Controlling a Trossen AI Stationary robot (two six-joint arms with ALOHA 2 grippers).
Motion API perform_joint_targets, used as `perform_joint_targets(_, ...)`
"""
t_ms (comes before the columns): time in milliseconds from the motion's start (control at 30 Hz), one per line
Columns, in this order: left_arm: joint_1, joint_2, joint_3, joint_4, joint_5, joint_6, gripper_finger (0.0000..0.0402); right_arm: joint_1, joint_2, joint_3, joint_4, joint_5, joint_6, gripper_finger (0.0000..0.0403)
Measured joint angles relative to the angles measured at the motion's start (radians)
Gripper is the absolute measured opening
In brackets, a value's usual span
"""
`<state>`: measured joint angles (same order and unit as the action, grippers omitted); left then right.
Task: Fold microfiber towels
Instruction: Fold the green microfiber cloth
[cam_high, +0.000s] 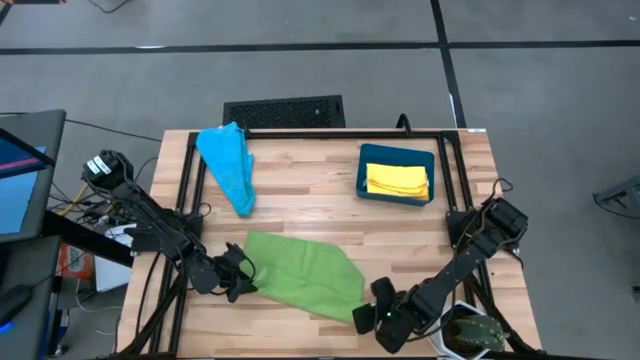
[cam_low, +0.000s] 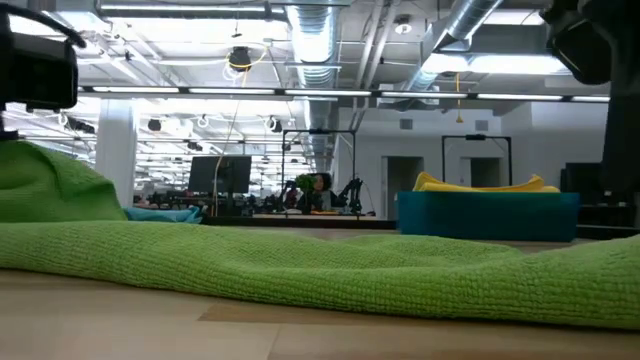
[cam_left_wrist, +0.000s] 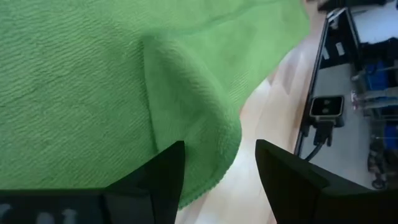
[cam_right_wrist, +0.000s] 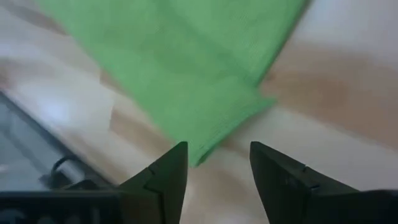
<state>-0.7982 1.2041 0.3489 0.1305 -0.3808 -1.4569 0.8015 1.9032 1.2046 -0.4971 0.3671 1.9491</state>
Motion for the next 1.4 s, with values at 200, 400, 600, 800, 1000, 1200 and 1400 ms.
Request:
perform_joint_targets(200, 0.000, 0.000, 0.000, -0.002, -0.019, -0.011, 0.0189, -0.013, 0.023, -0.009, 0.088, -0.050, 0.006, 0.0198)
perform_joint_targets(400, 0.000, 0.000, 0.000, -0.008, -0.019, -0.019, 0.0189, -0.053, 0.077, -0.009, 0.127, -0.072, -0.002, 0.0191)
perform_joint_targets(600, 0.024, 0.000, 0.000, -0.051, -0.020, 0.014, 0.0189, -0.087, 0.094, -0.007, 0.182, -0.093, -0.044, 0.0152)
perform_joint_targets(800, 0.095, 0.000, 0.000, -0.195, -0.001, 0.162, 0.0189, -0.090, 0.095, -0.007, 0.179, -0.088, -0.065, 0.0130)
perform_joint_targets(1000, 0.137, 0.000, 0.000, -0.247, 0.036, 0.272, 0.0189, -0.090, 0.096, -0.007, 0.179, -0.084, -0.065, 0.0127)
perform_joint_targets(1200, 0.158, 0.000, 0.041, -0.287, 0.008, 0.463, 0.0189, -0.090, 0.096, -0.008, 0.179, -0.081, -0.066, 0.0129)
perform_joint_targets(1400, 0.188, 0.000, 0.066, -0.392, -0.017, 0.612, 0.0188, -0.090, 0.096, -0.008, 0.179, -0.081, -0.068, 0.0127)
